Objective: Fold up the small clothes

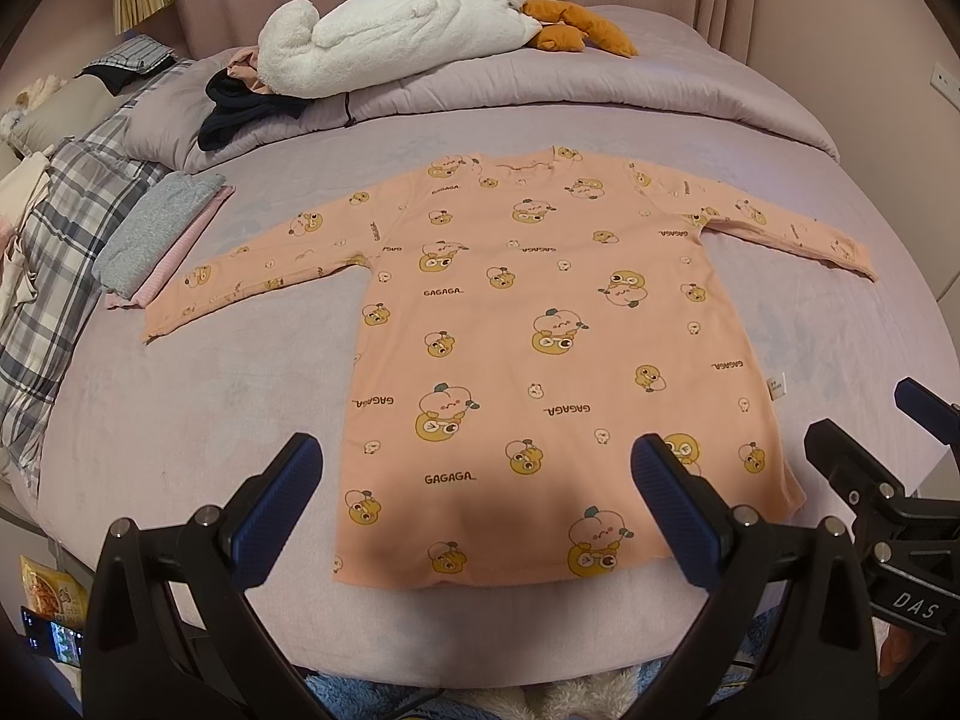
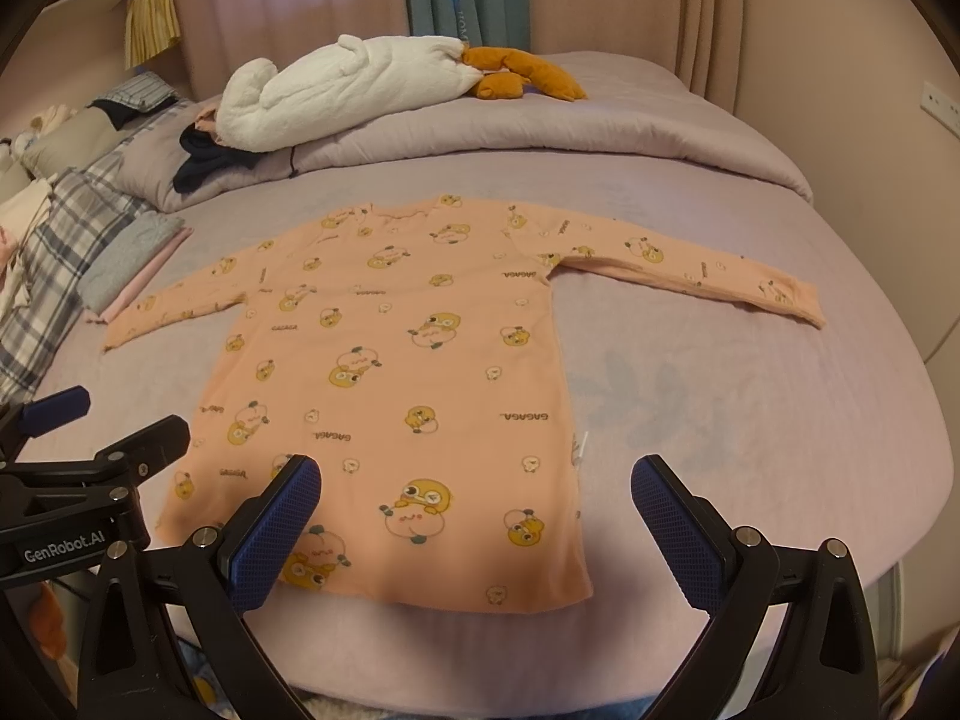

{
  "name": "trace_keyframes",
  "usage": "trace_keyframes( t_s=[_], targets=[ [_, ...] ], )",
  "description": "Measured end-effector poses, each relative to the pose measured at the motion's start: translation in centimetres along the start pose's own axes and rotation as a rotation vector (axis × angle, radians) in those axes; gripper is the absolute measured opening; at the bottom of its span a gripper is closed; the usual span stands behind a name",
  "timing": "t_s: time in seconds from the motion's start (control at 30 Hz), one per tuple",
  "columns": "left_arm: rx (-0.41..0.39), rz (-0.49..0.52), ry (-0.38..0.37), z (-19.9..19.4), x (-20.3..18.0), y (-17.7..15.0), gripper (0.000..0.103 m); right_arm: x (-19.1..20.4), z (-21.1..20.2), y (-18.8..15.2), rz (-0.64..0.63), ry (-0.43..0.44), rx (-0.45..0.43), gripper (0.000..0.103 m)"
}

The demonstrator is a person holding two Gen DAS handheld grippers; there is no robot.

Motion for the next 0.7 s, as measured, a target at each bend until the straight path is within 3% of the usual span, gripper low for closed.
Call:
trace_keyframes(
  t_s=[0.7],
  targets=[
    [-0.001,0.013,0.005,-0.6,0.04,-0.25,0.103,-0.15,-0.45,-0.41,0.002,0.002,-0.005,0.102]
  ],
)
Point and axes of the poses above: each gripper's, at about its wrist camera, not at the fingertips, and z roughly the way its jaws point, x to its left, y to its top, the point moved 9 cm from there along z, roughly the way its jaws point, and after that the axes turned 6 degrees about z, right-handed, at the moved point
